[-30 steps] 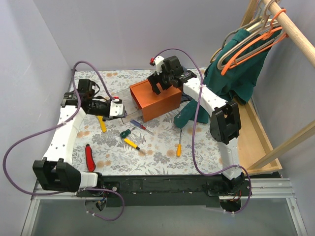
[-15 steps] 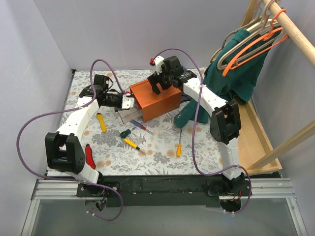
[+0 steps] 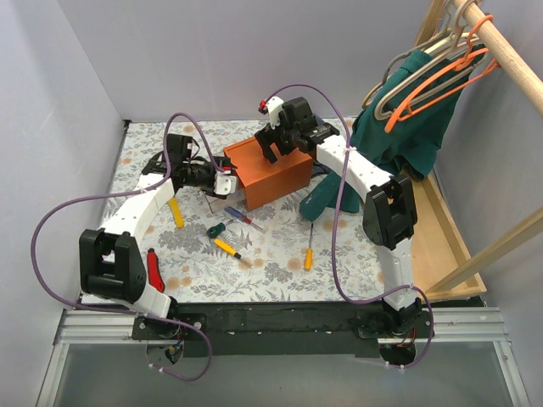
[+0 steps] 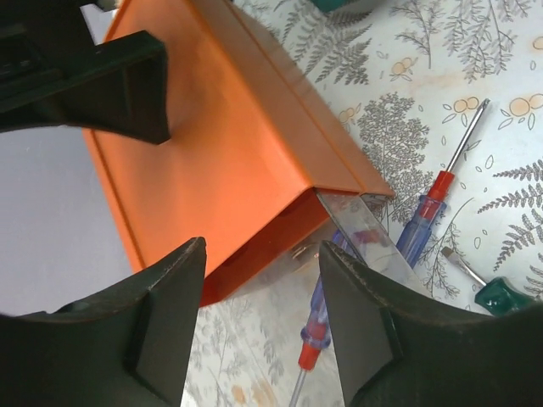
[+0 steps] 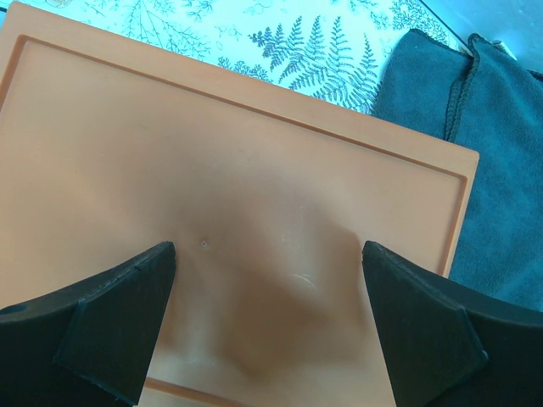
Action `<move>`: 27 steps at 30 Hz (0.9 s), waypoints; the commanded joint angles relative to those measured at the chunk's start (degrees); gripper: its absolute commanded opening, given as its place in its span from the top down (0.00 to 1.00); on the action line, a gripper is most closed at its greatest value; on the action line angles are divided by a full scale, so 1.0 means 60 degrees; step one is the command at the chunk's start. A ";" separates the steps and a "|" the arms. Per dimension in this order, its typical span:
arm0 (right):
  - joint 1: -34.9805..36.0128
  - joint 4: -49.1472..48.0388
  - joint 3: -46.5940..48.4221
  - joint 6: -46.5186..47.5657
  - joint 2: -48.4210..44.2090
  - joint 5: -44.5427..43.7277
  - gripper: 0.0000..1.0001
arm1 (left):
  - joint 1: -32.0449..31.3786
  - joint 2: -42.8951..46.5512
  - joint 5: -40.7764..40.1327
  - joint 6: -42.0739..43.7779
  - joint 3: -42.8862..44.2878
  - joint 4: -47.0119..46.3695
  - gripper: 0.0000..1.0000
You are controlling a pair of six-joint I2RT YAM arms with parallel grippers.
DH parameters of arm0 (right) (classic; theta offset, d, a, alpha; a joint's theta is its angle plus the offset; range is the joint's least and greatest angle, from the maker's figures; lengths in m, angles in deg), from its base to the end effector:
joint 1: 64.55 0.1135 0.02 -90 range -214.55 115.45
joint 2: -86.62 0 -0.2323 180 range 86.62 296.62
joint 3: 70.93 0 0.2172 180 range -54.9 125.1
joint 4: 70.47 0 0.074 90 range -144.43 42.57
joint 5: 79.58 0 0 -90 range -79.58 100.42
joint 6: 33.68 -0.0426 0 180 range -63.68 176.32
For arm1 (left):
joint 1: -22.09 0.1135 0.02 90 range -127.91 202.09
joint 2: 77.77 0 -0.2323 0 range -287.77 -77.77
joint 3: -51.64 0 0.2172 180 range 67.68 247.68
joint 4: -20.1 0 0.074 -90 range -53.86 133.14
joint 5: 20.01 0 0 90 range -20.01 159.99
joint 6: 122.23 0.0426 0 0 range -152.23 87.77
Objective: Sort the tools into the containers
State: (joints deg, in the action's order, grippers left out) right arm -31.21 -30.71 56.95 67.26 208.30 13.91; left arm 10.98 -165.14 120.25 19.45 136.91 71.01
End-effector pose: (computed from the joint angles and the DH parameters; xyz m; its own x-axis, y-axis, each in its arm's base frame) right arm 0.3787 0.2523 0.2702 -0.3413 -0.4513 -0.8245 -0.6679 0.7337 -0.1251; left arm 0.2756 -0.0875 0.2567 -0.0331 0.5177 -0.8549 0.9728 0.2129 0.0912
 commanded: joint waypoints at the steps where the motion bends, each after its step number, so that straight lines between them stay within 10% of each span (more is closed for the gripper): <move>1: -0.0123 0.1715 -0.0581 0.0638 0.0534 -0.0830 0.01 | 0.0021 0.1479 -0.0086 -0.1098 -0.0070 -0.0644 0.44; 10: -0.0181 0.1788 -0.0610 0.0521 0.0695 -0.0640 0.01 | 0.0139 0.0621 0.0854 0.1579 0.2040 0.7438 0.42; 27: -0.0298 0.1744 -0.1020 0.0755 0.0344 -0.0771 0.01 | -0.1312 -0.1009 -0.2134 0.4435 0.0036 0.7343 0.54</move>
State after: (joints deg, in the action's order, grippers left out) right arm -31.53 -32.19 55.36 67.26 207.71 14.46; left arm 3.48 -171.11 111.36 39.58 141.11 112.12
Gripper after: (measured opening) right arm 0.985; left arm 0.517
